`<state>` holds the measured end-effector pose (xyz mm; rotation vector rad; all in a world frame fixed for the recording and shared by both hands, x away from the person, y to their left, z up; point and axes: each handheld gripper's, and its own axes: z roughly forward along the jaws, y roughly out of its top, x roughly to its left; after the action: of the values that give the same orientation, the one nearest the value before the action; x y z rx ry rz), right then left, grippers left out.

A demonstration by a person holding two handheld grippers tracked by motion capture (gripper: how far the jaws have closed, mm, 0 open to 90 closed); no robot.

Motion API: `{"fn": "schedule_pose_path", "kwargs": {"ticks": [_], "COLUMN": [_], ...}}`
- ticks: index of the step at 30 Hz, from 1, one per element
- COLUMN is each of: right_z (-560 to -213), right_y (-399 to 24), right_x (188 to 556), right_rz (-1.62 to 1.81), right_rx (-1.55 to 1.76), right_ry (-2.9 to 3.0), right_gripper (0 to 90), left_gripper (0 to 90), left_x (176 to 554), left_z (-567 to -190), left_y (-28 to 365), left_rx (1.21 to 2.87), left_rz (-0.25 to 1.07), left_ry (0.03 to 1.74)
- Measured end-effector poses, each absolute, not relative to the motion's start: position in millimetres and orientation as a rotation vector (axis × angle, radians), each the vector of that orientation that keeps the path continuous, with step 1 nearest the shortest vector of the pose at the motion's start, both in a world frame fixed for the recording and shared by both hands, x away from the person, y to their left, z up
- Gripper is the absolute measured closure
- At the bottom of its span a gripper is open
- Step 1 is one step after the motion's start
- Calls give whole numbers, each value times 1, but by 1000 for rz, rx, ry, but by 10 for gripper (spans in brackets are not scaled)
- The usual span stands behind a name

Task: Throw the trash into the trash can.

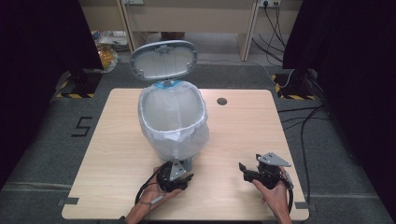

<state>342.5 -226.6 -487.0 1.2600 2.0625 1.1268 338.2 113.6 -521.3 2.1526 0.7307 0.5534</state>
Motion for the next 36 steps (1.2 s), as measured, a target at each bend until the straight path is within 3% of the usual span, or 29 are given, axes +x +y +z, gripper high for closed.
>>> {"fn": "schedule_pose_path", "kwargs": {"ticks": [16,36], "right_z": [-515,-517], "right_y": [-231,-229], "right_x": [337,336], "right_rz": [979,929], "right_rx": [1336,1330], "right_ry": [2151,2183], "right_gripper": [172,145], "left_gripper": [395,395], "left_x": [338,338], "left_z": [-521,-521], "left_y": [114,114], "left_rx": [2149,2153], "left_rz": [551,553], "left_ry": [732,730]}}
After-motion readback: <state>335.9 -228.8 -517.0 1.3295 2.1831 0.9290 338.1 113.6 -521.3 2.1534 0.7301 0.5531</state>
